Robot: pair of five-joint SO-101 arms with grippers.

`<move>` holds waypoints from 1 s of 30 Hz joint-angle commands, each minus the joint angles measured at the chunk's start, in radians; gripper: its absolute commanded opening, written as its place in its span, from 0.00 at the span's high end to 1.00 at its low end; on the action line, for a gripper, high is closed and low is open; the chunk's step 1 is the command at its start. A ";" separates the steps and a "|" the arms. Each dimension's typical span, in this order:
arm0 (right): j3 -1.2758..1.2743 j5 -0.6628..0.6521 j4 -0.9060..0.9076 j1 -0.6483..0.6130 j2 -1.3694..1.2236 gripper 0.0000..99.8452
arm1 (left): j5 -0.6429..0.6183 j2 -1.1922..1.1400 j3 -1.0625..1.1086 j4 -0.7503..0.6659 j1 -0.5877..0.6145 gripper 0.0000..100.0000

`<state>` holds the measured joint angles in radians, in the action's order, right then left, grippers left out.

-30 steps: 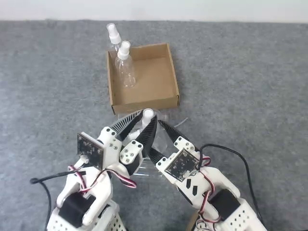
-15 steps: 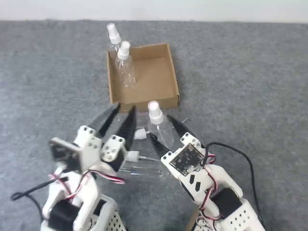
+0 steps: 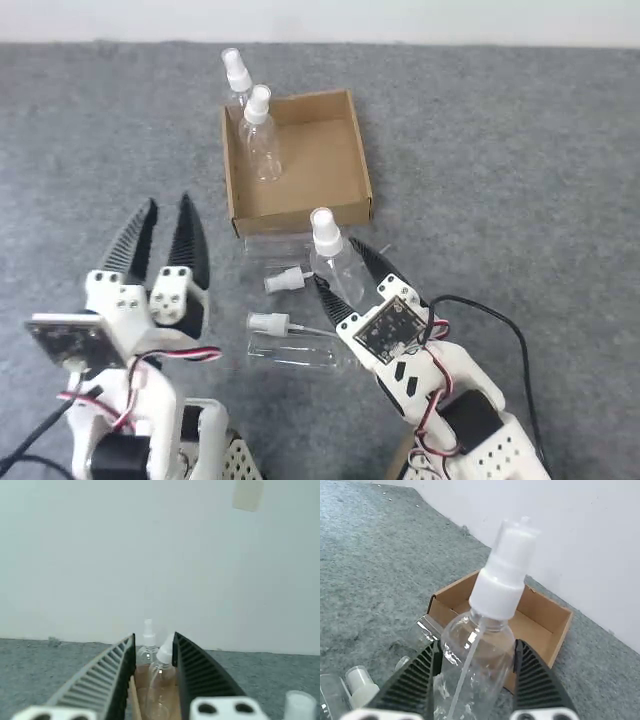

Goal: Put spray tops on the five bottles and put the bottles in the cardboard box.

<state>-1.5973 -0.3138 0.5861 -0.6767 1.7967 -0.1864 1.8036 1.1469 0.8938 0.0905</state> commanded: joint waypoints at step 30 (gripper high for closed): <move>0.258 -0.012 -0.048 0.125 0.012 0.99 | 0.002 0.018 0.326 -0.021 0.189 0.89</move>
<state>-1.4530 -0.3138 0.5585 -0.5585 1.7967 -0.1864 1.8036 1.4784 0.8938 0.2746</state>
